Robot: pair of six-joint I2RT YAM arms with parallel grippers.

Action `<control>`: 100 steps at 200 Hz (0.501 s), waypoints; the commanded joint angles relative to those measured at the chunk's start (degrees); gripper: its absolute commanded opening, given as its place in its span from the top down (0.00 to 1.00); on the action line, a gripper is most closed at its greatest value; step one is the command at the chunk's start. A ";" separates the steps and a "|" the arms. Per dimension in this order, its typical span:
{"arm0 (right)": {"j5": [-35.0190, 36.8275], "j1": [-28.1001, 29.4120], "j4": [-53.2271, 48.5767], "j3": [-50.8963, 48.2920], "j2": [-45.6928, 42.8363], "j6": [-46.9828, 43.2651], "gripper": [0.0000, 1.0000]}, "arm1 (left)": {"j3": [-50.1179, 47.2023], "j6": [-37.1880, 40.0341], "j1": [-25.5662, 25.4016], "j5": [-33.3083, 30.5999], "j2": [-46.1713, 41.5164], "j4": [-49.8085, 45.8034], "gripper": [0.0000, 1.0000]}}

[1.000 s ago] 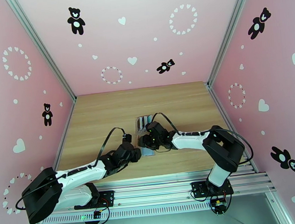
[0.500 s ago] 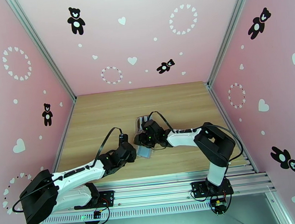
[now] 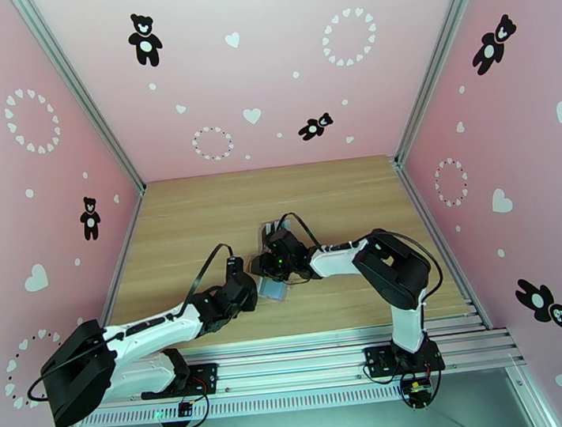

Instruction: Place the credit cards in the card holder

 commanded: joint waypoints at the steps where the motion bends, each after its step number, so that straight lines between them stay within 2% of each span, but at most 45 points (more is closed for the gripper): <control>1: -0.25 -0.11 -2.41 1.36 2.72 0.02 0.53 | 0.58 0.43 -0.03 -3.81 -4.14 -3.83 0.56; 30: 0.22 0.02 -4.80 1.82 3.28 -0.70 0.53 | 0.51 2.59 -0.03 -4.19 -7.23 -2.88 0.55; 100: 0.53 0.19 -9.46 3.78 4.11 -2.61 0.53 | -0.56 8.22 0.53 1.95 -8.01 5.79 0.59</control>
